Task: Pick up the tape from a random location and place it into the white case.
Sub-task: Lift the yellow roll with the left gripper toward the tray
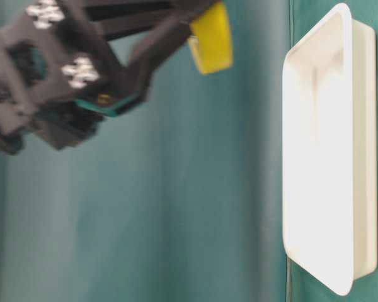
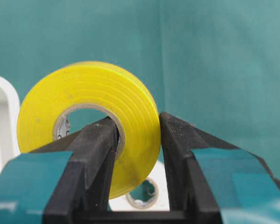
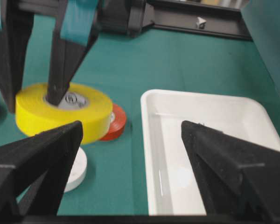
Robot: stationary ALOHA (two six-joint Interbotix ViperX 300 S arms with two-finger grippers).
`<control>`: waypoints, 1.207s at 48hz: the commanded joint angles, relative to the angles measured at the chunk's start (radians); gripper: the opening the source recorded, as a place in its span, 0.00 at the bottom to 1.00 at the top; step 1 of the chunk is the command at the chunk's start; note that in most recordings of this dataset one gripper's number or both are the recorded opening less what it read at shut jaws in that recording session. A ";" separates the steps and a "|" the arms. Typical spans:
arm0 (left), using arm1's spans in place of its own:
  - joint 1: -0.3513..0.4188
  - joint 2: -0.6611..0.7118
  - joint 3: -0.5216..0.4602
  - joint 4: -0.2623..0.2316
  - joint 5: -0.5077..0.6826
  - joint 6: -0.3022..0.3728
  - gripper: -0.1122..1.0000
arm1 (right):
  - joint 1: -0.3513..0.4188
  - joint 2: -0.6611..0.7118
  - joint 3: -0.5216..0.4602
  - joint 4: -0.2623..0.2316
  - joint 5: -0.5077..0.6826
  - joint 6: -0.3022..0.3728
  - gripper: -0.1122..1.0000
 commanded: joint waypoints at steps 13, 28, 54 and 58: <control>0.000 -0.044 -0.098 0.005 0.069 0.005 0.32 | 0.000 0.005 -0.014 -0.002 -0.003 0.003 0.92; 0.000 -0.048 -0.095 0.005 0.069 0.005 0.32 | -0.002 0.005 -0.012 0.000 -0.003 0.003 0.92; 0.000 -0.051 -0.091 0.005 0.069 0.005 0.32 | 0.000 0.005 -0.012 0.000 -0.003 0.003 0.92; 0.000 -0.051 -0.091 0.005 0.069 0.005 0.32 | 0.000 0.005 -0.012 0.000 -0.003 0.003 0.92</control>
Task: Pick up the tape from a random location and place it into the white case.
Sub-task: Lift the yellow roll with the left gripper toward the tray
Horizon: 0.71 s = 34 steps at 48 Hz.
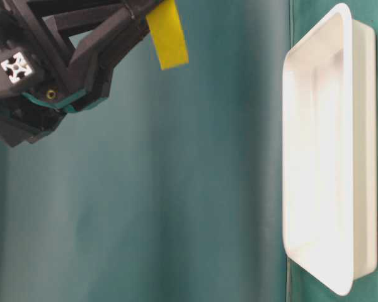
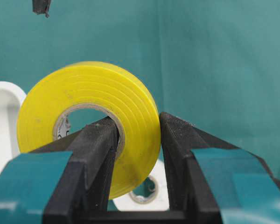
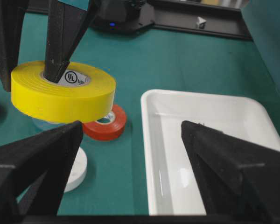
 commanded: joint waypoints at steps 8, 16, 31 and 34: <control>-0.002 -0.060 -0.003 0.003 -0.003 0.000 0.32 | -0.002 0.006 -0.012 0.000 -0.003 0.002 0.92; -0.005 -0.083 0.038 0.003 -0.006 -0.003 0.32 | -0.003 0.006 -0.012 -0.002 0.002 0.002 0.92; -0.025 -0.152 0.150 0.002 -0.021 -0.006 0.32 | -0.002 0.006 -0.012 0.000 0.006 0.002 0.92; -0.028 -0.169 0.176 0.000 -0.031 -0.008 0.32 | -0.002 0.006 -0.012 -0.002 0.011 0.002 0.92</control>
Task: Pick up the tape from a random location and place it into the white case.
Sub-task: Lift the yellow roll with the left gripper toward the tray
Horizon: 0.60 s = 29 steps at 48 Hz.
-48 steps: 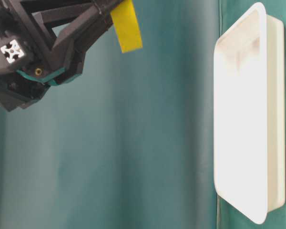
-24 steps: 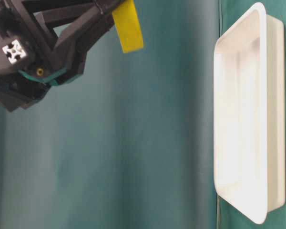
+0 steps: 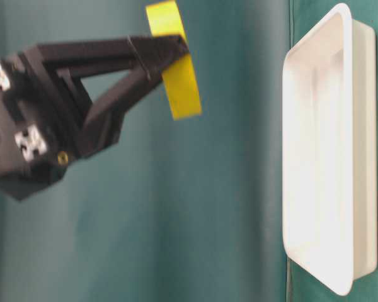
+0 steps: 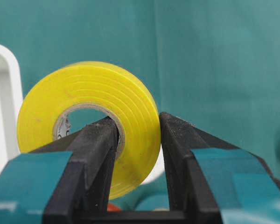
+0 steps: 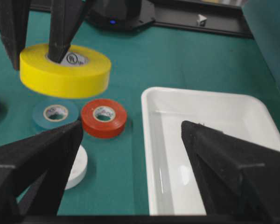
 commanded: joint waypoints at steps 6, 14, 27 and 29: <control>-0.014 -0.101 0.064 0.000 -0.038 -0.003 0.32 | 0.000 0.005 -0.014 0.000 0.006 0.002 0.92; -0.017 -0.156 0.152 0.000 -0.080 -0.020 0.32 | 0.000 0.003 -0.014 0.000 0.008 0.003 0.92; -0.002 -0.199 0.229 0.000 -0.118 -0.040 0.32 | 0.000 0.002 -0.017 0.000 0.008 0.003 0.92; 0.003 -0.199 0.227 0.000 -0.118 -0.040 0.32 | -0.002 0.002 -0.017 0.000 0.008 0.003 0.92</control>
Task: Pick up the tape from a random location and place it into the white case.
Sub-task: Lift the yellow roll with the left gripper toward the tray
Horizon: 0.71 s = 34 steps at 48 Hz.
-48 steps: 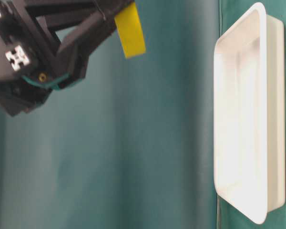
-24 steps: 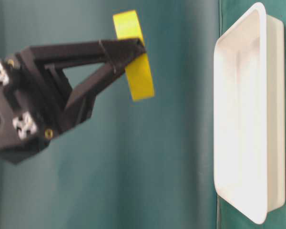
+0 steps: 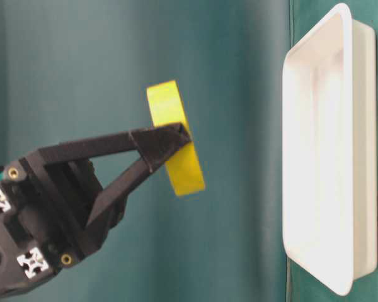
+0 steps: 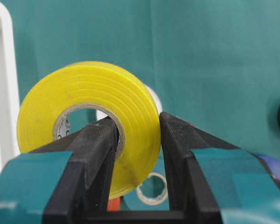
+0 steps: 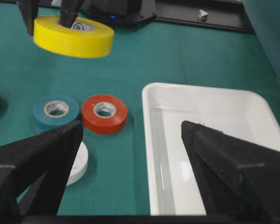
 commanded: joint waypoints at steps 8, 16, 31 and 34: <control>0.048 -0.035 -0.012 0.000 -0.011 -0.002 0.32 | -0.002 0.003 -0.017 0.000 -0.005 0.002 0.92; 0.115 -0.031 -0.012 0.000 -0.012 0.000 0.32 | 0.000 0.005 -0.017 0.000 0.000 0.002 0.92; 0.273 -0.028 -0.012 0.000 -0.017 0.000 0.32 | 0.000 0.005 -0.015 0.000 0.006 0.002 0.92; 0.301 -0.028 -0.011 0.000 -0.017 0.000 0.32 | -0.002 0.006 -0.015 0.000 0.008 0.002 0.92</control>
